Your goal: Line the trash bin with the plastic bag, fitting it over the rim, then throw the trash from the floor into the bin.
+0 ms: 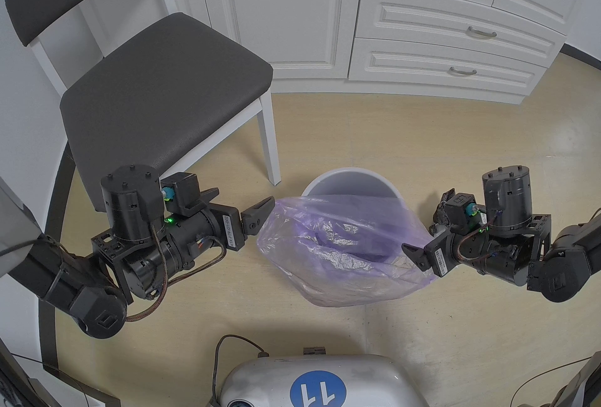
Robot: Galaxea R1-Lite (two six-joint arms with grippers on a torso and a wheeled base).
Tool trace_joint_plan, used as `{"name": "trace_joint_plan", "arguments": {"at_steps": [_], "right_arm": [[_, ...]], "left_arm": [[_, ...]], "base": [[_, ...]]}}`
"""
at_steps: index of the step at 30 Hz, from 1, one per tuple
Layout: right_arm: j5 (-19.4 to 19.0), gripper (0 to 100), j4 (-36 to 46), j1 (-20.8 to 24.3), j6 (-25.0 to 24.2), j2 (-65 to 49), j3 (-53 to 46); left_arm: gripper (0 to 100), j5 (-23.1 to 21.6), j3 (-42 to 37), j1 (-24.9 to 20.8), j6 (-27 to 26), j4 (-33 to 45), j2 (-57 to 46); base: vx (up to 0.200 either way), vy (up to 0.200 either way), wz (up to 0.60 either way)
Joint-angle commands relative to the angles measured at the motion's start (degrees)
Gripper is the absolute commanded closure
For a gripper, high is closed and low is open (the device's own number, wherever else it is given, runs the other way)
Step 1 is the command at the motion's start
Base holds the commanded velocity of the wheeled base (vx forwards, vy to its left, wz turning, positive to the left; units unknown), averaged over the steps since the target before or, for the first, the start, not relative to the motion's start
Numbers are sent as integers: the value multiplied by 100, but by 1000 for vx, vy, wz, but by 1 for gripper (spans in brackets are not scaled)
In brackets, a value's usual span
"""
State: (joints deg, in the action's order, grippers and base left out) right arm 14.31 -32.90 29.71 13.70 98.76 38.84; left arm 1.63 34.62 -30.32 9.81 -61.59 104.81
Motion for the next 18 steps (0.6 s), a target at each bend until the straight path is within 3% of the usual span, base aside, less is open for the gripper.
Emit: {"name": "trace_joint_plan", "arguments": {"at_steps": [1, 18], "right_arm": [[1, 0, -6, 0, 10, -85, -17], [-16, 0, 232, -79, 133, -243, 150]], "left_arm": [[0, 4, 1, 0, 3, -2, -58], [0, 21, -70, -9, -6, -11, -198]], "base": [[0, 0, 0], [0, 0, 0]]}}
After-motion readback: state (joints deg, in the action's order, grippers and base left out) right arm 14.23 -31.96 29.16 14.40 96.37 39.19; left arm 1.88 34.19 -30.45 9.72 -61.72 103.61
